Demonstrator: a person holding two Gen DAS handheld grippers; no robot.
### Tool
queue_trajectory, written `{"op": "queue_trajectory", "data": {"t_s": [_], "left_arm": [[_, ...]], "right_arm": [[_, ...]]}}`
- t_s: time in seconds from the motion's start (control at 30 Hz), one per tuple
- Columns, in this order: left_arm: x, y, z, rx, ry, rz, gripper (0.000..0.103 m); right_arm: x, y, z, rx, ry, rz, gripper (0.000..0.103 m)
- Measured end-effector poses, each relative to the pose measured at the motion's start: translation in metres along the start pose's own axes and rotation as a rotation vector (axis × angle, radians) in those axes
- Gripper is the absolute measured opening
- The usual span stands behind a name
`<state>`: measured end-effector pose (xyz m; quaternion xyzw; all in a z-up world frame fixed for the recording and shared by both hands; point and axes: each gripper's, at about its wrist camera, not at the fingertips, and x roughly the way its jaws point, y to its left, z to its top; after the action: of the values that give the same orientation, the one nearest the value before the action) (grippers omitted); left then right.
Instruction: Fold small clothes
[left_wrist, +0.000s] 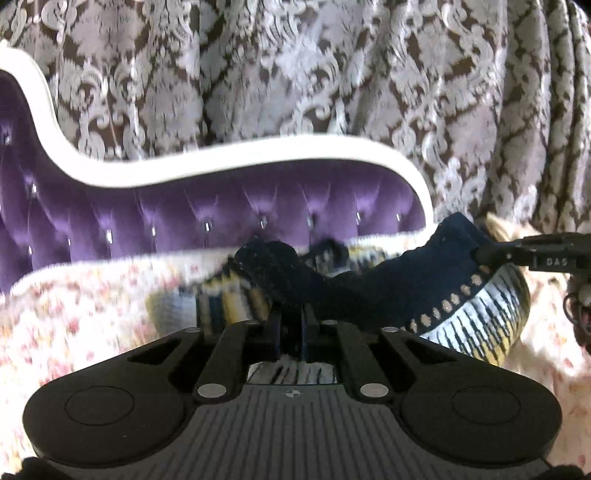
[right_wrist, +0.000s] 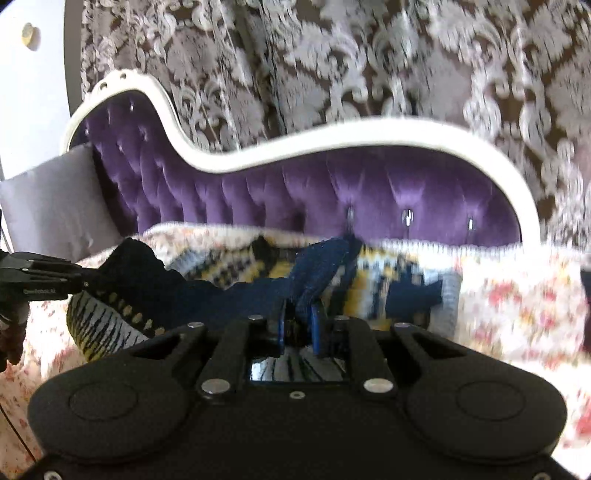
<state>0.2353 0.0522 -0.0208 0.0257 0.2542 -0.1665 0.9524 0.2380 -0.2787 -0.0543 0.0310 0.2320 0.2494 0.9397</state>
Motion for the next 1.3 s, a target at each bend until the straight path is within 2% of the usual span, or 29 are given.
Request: {"op": "queue_trajectory", "data": {"t_s": [0.17,0.37,0.63,0.67,0.7,0.83,0.97,1.03,1.07,1.17,1.2,1.23,1.27,1.3], "left_arm": [[0.023,0.01,0.03,0.01,-0.036,0.033,0.009],[0.069,0.036,0.042,-0.055,-0.009,0.054,0.009],[0.144,0.058,0.025,-0.078,0.11,0.125,0.009],[0.152,0.061,0.022,-0.083,0.13,0.134,0.009],[0.16,0.065,0.018,-0.088,0.152,0.139,0.009],[0.192,0.069,-0.002,-0.049,0.27,0.175,0.013],[0.201,0.066,-0.009,0.016,0.267,0.19,0.016],[0.204,0.064,-0.001,0.046,0.303,0.199,0.021],[0.204,0.066,0.004,0.044,0.315,0.203,0.027],[0.188,0.075,0.018,-0.02,0.284,0.211,0.039],[0.176,0.077,0.021,-0.045,0.255,0.215,0.049],[0.165,0.078,0.024,-0.058,0.234,0.217,0.055],[0.152,0.078,0.025,-0.066,0.217,0.213,0.067],[0.14,0.077,0.025,-0.066,0.21,0.206,0.073]], "right_arm": [[0.02,-0.013,0.03,0.002,-0.049,-0.019,0.021],[0.063,-0.04,0.054,0.033,-0.053,-0.052,0.021],[0.131,-0.061,0.047,0.035,0.045,-0.109,0.02],[0.14,-0.063,0.044,0.038,0.058,-0.119,0.019],[0.147,-0.065,0.041,0.041,0.07,-0.131,0.012],[0.175,-0.079,0.029,0.048,0.131,-0.172,0.012],[0.188,-0.084,0.017,0.021,0.194,-0.22,0.014],[0.188,-0.087,0.012,0.023,0.211,-0.238,0.018],[0.187,-0.088,0.011,0.031,0.216,-0.25,0.018],[0.174,-0.09,0.013,0.055,0.186,-0.288,0.023],[0.166,-0.088,0.015,0.068,0.167,-0.286,0.032],[0.156,-0.086,0.016,0.077,0.144,-0.279,0.049],[0.146,-0.083,0.018,0.075,0.123,-0.272,0.056],[0.136,-0.078,0.019,0.069,0.104,-0.261,0.066]]}}
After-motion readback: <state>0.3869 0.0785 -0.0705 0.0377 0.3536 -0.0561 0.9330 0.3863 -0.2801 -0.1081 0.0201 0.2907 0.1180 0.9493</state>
